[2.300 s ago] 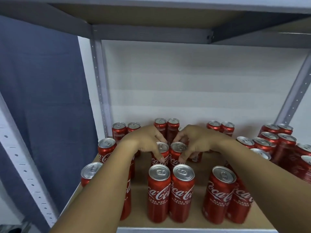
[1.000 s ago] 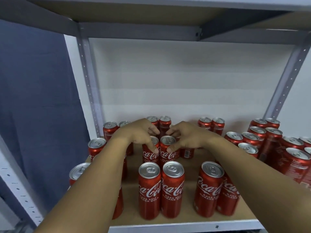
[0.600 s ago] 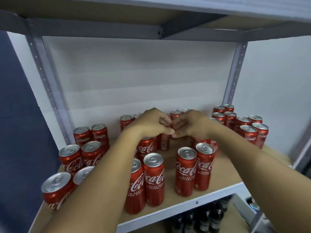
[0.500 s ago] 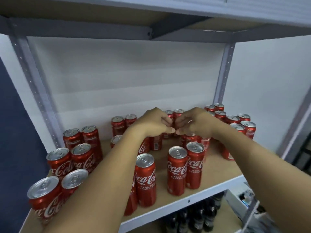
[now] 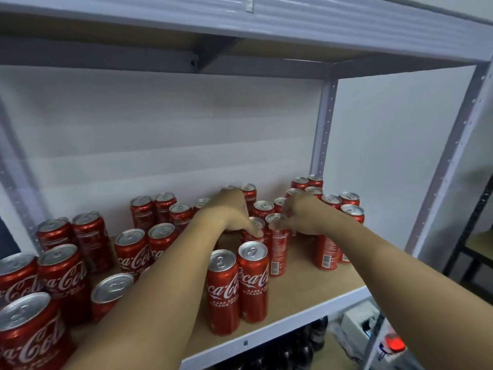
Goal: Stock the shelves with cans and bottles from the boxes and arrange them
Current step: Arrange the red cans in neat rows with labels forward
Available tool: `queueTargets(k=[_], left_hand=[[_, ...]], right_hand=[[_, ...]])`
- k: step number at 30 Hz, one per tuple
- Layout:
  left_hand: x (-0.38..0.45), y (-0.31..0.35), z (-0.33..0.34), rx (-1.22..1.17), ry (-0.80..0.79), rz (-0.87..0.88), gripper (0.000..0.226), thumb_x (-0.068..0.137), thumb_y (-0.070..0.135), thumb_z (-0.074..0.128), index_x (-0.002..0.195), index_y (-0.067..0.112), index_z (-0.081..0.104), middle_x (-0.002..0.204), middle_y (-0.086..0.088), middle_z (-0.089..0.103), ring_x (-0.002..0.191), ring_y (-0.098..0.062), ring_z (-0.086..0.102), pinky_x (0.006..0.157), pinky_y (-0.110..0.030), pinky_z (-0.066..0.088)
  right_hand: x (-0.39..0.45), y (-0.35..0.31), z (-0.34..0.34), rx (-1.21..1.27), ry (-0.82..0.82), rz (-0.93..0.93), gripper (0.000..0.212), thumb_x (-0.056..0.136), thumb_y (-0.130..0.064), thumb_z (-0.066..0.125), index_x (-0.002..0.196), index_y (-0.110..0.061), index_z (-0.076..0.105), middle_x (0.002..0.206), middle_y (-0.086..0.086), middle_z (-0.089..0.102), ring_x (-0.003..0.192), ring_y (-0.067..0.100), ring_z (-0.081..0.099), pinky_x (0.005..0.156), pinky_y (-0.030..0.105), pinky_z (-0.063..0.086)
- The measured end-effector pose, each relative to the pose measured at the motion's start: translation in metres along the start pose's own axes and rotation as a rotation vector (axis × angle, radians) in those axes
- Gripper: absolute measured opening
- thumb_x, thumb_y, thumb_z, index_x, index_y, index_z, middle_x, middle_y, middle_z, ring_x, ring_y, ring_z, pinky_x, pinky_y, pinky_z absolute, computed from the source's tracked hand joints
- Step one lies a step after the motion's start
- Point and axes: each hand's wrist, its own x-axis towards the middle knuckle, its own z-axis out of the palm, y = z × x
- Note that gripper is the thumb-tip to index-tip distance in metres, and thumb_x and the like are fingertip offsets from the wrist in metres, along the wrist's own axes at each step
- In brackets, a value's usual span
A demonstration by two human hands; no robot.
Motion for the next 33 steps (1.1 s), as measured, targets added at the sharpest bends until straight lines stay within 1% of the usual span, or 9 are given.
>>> queueTargets(k=[3,7,11,14,17,20,26,29,33], left_hand=[[0.003,0.000,0.001,0.016,-0.008,-0.008,0.048,0.068,0.043,0.093,0.102,0.013,0.077,0.101,0.003,0.074,0.092,-0.014,0.067,0.074,-0.027,0.054],[0.006,-0.003,0.000,0.010,-0.053,0.007,0.040,0.074,0.036,0.091,0.108,0.021,0.077,0.104,0.008,0.074,0.098,-0.010,0.067,0.092,-0.033,0.056],[0.009,-0.012,0.000,-0.015,-0.129,0.022,0.051,0.078,0.025,0.089,0.126,0.023,0.071,0.119,0.010,0.073,0.110,-0.008,0.067,0.106,-0.038,0.052],[0.007,-0.008,0.002,-0.035,-0.115,-0.002,0.068,0.078,0.035,0.089,0.138,0.021,0.062,0.136,0.009,0.065,0.120,-0.010,0.063,0.110,-0.038,0.048],[0.005,0.006,0.004,0.063,-0.045,-0.072,0.068,0.071,0.057,0.086,0.126,0.022,0.066,0.122,0.006,0.067,0.112,-0.014,0.062,0.105,-0.040,0.051],[0.006,0.014,0.005,0.115,-0.007,-0.118,0.052,0.072,0.053,0.088,0.105,0.016,0.072,0.104,0.006,0.070,0.099,-0.016,0.065,0.094,-0.037,0.056],[0.003,0.010,-0.005,0.109,-0.118,-0.046,0.055,0.081,0.037,0.085,0.132,0.026,0.067,0.122,0.009,0.070,0.109,-0.012,0.064,0.103,-0.035,0.051],[0.004,0.009,-0.004,0.097,-0.119,-0.067,0.066,0.078,0.048,0.085,0.136,0.024,0.064,0.128,0.007,0.067,0.116,-0.013,0.062,0.104,-0.032,0.048],[0.010,0.007,0.001,0.176,-0.068,-0.139,0.058,0.067,0.060,0.087,0.101,0.015,0.074,0.102,0.003,0.074,0.096,-0.021,0.068,0.091,-0.036,0.056]], right_hand=[[0.012,0.009,0.004,0.039,-0.034,-0.001,0.053,0.080,-0.065,0.069,0.076,-0.013,0.070,0.080,0.008,0.069,0.078,0.022,0.065,0.066,0.031,0.047],[0.017,0.018,0.005,0.101,-0.056,-0.073,0.049,0.080,-0.062,0.072,0.079,-0.013,0.069,0.079,0.005,0.071,0.063,0.017,0.069,0.070,0.039,0.059],[0.022,0.025,-0.001,0.046,-0.150,-0.174,0.045,0.085,-0.056,0.069,0.111,-0.019,0.069,0.110,0.002,0.067,0.085,0.016,0.064,0.080,0.039,0.059],[0.023,0.025,-0.006,0.093,-0.203,-0.162,0.045,0.085,-0.056,0.071,0.111,-0.019,0.069,0.106,-0.001,0.069,0.079,0.014,0.067,0.077,0.037,0.059],[0.026,0.019,-0.009,0.068,-0.190,-0.125,0.055,0.078,-0.065,0.074,0.092,-0.011,0.071,0.085,0.002,0.074,0.066,0.016,0.070,0.069,0.034,0.057],[0.029,0.016,-0.009,0.081,-0.200,-0.117,0.052,0.076,-0.057,0.080,0.092,-0.008,0.071,0.084,0.005,0.076,0.057,0.013,0.072,0.063,0.028,0.056],[0.032,0.022,-0.013,0.198,-0.234,-0.202,0.055,0.072,-0.045,0.088,0.112,-0.012,0.073,0.109,0.004,0.074,0.089,0.020,0.072,0.083,0.041,0.061],[0.033,0.020,-0.012,0.221,-0.218,-0.157,0.072,0.063,-0.056,0.090,0.110,-0.004,0.072,0.104,0.008,0.075,0.082,0.022,0.075,0.077,0.040,0.063],[0.036,0.014,-0.012,0.128,-0.252,-0.138,0.059,0.068,-0.053,0.087,0.098,-0.004,0.073,0.091,0.010,0.076,0.066,0.020,0.075,0.073,0.039,0.063]])
